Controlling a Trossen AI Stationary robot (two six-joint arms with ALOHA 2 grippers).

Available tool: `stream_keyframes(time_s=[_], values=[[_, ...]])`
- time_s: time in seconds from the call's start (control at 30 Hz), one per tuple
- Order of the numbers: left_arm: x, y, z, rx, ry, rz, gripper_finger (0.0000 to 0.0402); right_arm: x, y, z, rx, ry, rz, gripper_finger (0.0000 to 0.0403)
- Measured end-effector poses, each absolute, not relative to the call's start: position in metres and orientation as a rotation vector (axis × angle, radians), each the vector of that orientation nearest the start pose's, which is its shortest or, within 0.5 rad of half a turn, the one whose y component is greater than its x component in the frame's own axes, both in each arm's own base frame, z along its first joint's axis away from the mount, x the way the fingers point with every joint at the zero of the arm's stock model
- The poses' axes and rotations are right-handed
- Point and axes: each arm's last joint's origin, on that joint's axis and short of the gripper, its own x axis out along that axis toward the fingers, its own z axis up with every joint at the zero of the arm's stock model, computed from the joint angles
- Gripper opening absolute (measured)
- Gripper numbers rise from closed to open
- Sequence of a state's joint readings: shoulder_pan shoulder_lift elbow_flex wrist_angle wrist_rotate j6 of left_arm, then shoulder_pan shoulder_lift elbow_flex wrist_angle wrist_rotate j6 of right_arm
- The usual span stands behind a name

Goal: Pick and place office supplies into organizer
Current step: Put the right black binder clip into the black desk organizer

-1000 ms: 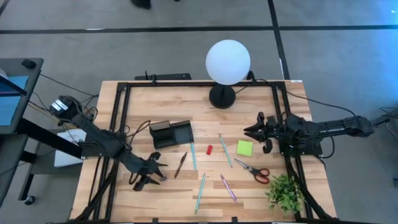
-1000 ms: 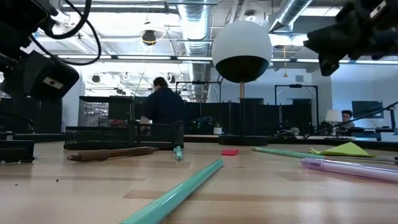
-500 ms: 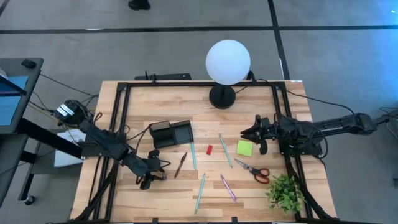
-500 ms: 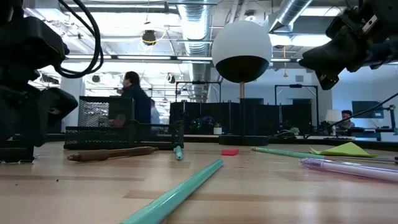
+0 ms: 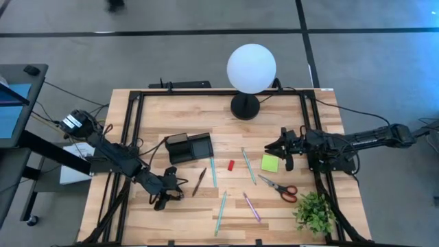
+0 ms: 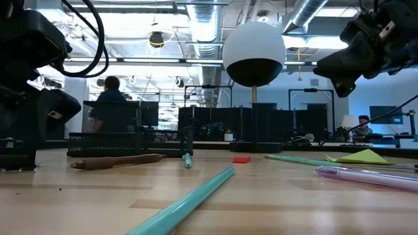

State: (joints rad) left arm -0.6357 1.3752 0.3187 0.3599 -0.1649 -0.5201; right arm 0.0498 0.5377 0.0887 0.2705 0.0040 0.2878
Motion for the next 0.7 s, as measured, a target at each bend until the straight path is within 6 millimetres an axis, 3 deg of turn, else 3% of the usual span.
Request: stream_keyframes(time_s=[0.7], values=[[0.179, -0.123, 0.1, -0.172, 0.772, -0.171, 0.0164, 0.135, 0.007, 0.169, 0.274, 0.184, 0.02, 0.0077]])
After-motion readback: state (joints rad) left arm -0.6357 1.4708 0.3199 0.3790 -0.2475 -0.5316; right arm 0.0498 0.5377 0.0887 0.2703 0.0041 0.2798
